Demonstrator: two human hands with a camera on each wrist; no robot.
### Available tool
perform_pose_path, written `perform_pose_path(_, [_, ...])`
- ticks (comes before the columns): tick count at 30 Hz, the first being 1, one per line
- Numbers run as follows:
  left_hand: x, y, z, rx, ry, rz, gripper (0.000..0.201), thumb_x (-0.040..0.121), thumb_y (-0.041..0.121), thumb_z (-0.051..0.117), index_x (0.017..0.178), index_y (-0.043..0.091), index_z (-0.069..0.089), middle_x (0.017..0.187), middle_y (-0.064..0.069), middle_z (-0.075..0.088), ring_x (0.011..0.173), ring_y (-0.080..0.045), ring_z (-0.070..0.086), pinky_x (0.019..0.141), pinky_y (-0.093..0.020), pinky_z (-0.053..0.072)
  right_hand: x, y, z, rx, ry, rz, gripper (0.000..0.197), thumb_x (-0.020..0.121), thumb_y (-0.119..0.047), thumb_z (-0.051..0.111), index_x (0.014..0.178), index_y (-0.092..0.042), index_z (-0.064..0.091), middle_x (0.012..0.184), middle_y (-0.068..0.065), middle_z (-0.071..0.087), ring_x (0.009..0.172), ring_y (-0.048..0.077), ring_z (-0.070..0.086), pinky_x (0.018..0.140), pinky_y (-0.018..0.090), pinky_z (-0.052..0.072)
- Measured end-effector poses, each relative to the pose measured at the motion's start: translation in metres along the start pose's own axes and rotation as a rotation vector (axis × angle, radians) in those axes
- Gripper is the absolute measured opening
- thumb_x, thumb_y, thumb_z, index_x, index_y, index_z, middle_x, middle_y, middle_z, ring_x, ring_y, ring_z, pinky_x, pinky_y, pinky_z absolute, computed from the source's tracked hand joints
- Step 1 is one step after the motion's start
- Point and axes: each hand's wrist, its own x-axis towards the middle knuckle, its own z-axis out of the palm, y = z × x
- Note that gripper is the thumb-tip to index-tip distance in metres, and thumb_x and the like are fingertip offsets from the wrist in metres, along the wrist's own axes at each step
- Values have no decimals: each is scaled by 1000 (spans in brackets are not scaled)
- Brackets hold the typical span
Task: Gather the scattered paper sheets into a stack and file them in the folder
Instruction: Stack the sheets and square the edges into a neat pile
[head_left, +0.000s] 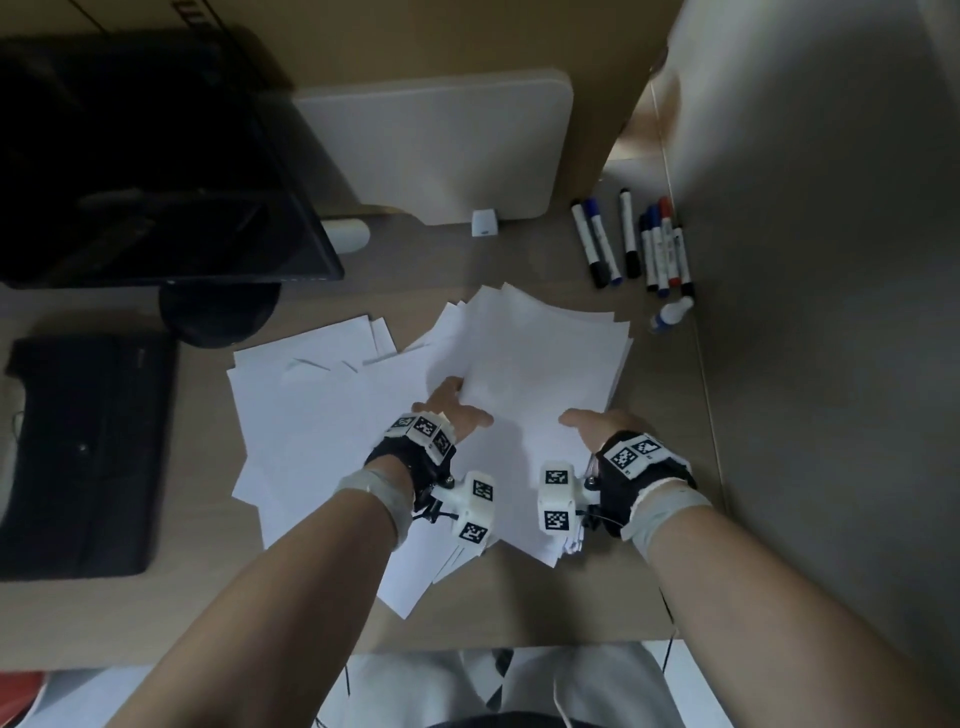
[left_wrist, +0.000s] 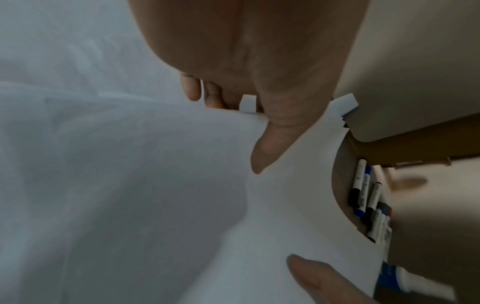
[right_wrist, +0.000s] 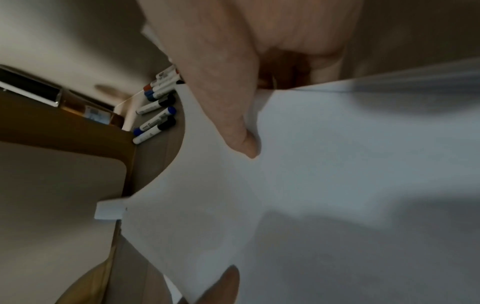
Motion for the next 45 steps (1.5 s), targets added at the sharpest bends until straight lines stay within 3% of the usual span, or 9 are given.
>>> perform_pose_path(9, [-16, -21, 5, -207, 105, 49, 43, 85, 7, 63, 124, 5, 46, 115, -15, 61, 101, -32, 60, 77, -29, 42, 17, 14, 23, 39, 11, -23, 63, 49, -62, 76, 83, -10, 70, 82, 8, 70, 73, 30, 68, 80, 45, 58])
perform_pose_path(13, [-30, -46, 0, -429, 145, 34, 54, 86, 0, 63, 132, 7, 35, 120, -21, 60, 93, -27, 58, 70, -24, 43, 13, 15, 33, -13, -16, -110, 53, 68, -54, 76, 96, -10, 67, 91, 4, 66, 82, 27, 63, 80, 35, 52])
perform_pose_path(16, [-38, -67, -5, -575, 165, 0, 63, 86, 1, 63, 140, 9, 33, 120, -18, 63, 105, -28, 61, 93, -37, 48, 3, 4, 44, -63, -21, -165, 31, 83, -45, 68, 84, -14, 61, 87, 1, 64, 71, 20, 58, 76, 30, 44])
perform_pose_path(21, [-49, -112, -14, -595, 265, -63, 17, 86, 14, 59, 102, 10, 64, 97, -11, 68, 86, -27, 63, 79, -38, 53, -16, -23, 85, -69, 100, -287, 31, 87, -35, 60, 65, -12, 59, 68, 2, 60, 63, 24, 57, 67, 29, 46])
perform_pose_path(24, [-48, -139, -26, -646, 245, -159, 19, 86, 18, 59, 104, 12, 60, 96, -8, 65, 78, -23, 58, 65, -26, 48, -24, -38, 118, 36, 61, -301, 23, 86, -27, 62, 88, -3, 61, 79, 7, 60, 71, 25, 58, 70, 29, 44])
perform_pose_path(27, [-43, -162, -31, -744, 128, -212, 57, 71, 21, 77, 122, 4, 58, 112, -11, 67, 101, -31, 64, 90, -43, 54, -31, -42, 142, -34, -17, -242, 57, 77, -31, 73, 120, -1, 52, 107, 9, 62, 95, 28, 62, 85, 32, 48])
perform_pose_path(31, [-41, -163, -46, -528, 193, -115, 50, 83, 13, 70, 128, 0, 51, 120, -12, 61, 109, -31, 58, 95, -36, 46, -33, -34, 153, -135, -35, -152, 65, 82, -29, 72, 136, -1, 49, 130, 11, 60, 114, 31, 59, 93, 30, 46])
perform_pose_path(37, [-30, -105, -90, -294, 152, 165, 39, 89, 11, 64, 127, 2, 55, 124, -16, 62, 112, -32, 59, 95, -36, 46, -50, -30, 134, 69, -63, -3, 53, 84, -29, 70, 125, 3, 57, 125, 18, 60, 110, 34, 60, 87, 34, 51])
perform_pose_path(45, [13, -18, -82, 539, 58, 273, 45, 93, 34, 54, 133, 13, 48, 141, -13, 42, 132, -31, 39, 109, -38, 34, -28, 12, 123, 233, -37, 171, 64, 47, -53, 75, 96, -13, 68, 80, 14, 72, 78, 34, 71, 83, 50, 57])
